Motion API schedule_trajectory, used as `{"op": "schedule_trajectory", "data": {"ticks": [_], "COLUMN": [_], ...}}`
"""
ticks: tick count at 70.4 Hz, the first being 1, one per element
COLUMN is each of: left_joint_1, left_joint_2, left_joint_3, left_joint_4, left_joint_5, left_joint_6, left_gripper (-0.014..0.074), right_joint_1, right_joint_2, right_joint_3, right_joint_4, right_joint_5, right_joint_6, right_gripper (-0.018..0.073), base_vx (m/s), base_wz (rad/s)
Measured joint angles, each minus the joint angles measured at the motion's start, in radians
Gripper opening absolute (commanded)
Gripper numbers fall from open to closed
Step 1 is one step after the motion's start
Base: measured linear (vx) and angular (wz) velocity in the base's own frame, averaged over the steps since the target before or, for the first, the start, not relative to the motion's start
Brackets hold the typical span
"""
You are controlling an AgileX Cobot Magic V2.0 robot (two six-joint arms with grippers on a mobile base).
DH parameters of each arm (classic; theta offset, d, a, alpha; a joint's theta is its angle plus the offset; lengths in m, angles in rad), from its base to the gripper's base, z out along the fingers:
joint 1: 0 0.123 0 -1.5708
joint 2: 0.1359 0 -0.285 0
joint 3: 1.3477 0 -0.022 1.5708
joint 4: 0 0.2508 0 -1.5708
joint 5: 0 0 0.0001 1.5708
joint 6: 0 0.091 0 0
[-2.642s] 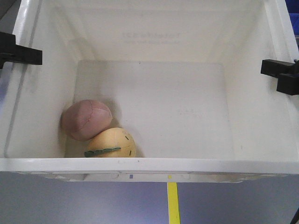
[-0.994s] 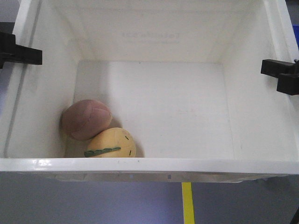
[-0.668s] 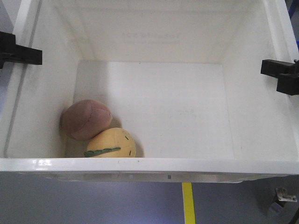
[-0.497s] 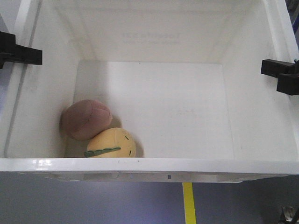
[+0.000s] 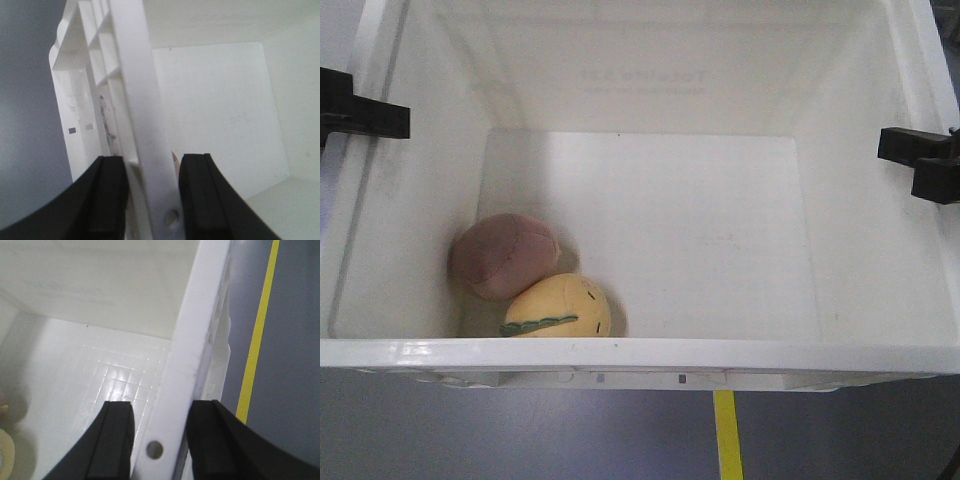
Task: Place moving items into box and shelve
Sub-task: 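Hold the tote with both grippers while the base drives away, then keep both grippers clamped on the tote rims while driving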
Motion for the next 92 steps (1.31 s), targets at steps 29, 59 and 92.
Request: {"op": "schedule_trajectory", "data": {"ticks": [29, 59, 92], "left_joint_1": [0.0, 0.0, 0.0], "left_joint_2": [0.0, 0.0, 0.0], "left_joint_3": [0.0, 0.0, 0.0], "left_joint_4": [0.0, 0.0, 0.0], "left_joint_5": [0.0, 0.0, 0.0], "left_joint_6": [0.0, 0.0, 0.0], "left_gripper": [-0.0006, -0.0006, -0.0006], "right_joint_1": [0.0, 0.0, 0.0], "right_joint_2": [0.0, 0.0, 0.0], "right_joint_3": [0.0, 0.0, 0.0], "right_joint_4": [0.0, 0.0, 0.0], "right_joint_5": [0.0, 0.0, -0.001], "right_joint_6": [0.0, 0.0, 0.0], "right_gripper": [-0.0004, -0.0004, -0.0004], "base_vx": [0.58, 0.58, 0.57], "base_wz": [-0.02, 0.0, -0.04]}}
